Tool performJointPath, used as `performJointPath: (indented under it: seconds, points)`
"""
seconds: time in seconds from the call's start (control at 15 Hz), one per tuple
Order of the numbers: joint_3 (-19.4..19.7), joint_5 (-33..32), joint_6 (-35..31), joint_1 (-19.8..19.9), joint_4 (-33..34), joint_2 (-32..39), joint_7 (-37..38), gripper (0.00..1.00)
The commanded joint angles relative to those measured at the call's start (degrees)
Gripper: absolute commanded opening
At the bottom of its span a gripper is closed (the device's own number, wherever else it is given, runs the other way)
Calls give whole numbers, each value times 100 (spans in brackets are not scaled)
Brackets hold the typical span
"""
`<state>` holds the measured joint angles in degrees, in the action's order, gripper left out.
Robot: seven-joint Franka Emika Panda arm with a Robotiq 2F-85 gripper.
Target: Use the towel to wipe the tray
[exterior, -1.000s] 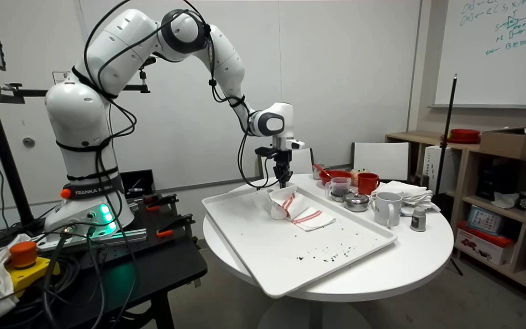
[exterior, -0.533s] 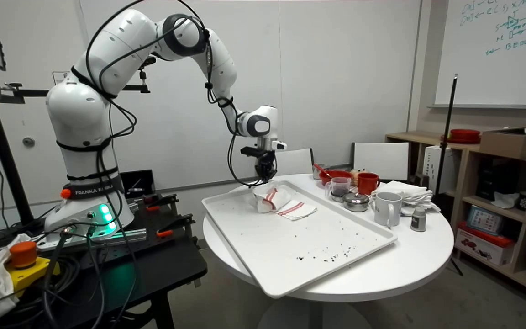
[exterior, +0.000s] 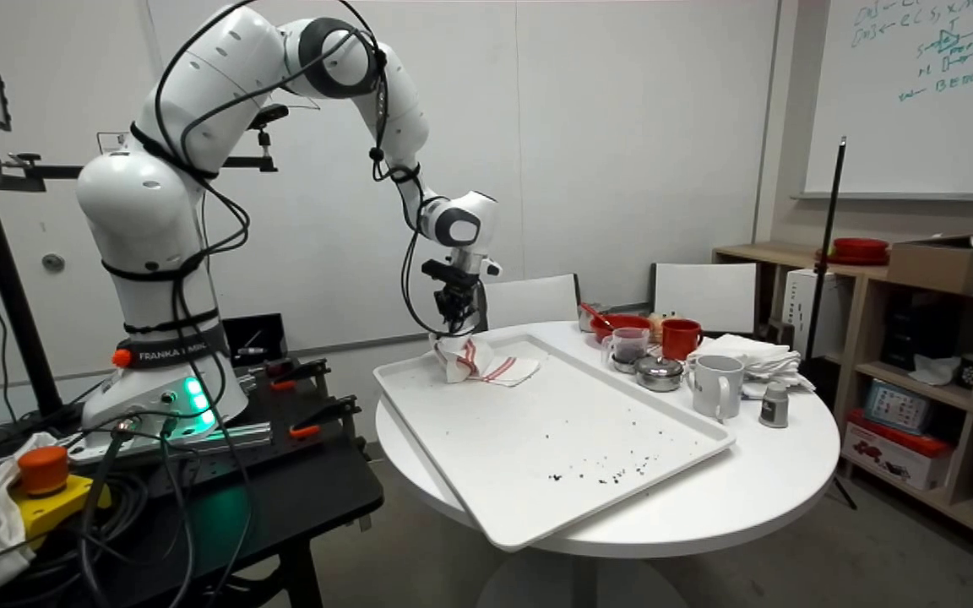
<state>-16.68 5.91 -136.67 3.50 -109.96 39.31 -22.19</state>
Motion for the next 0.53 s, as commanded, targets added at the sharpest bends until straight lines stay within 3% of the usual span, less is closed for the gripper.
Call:
performJointPath:
  seconds: [0.0, 0.27, 0.47]
  points:
    - [-404, 876, 779, 521, -65, -217, -674, 6]
    - [-64, 1466, 968, 548, 428, -33, -193, 6]
    - [352, 1506, 837, 385, 985, 288, 398, 6]
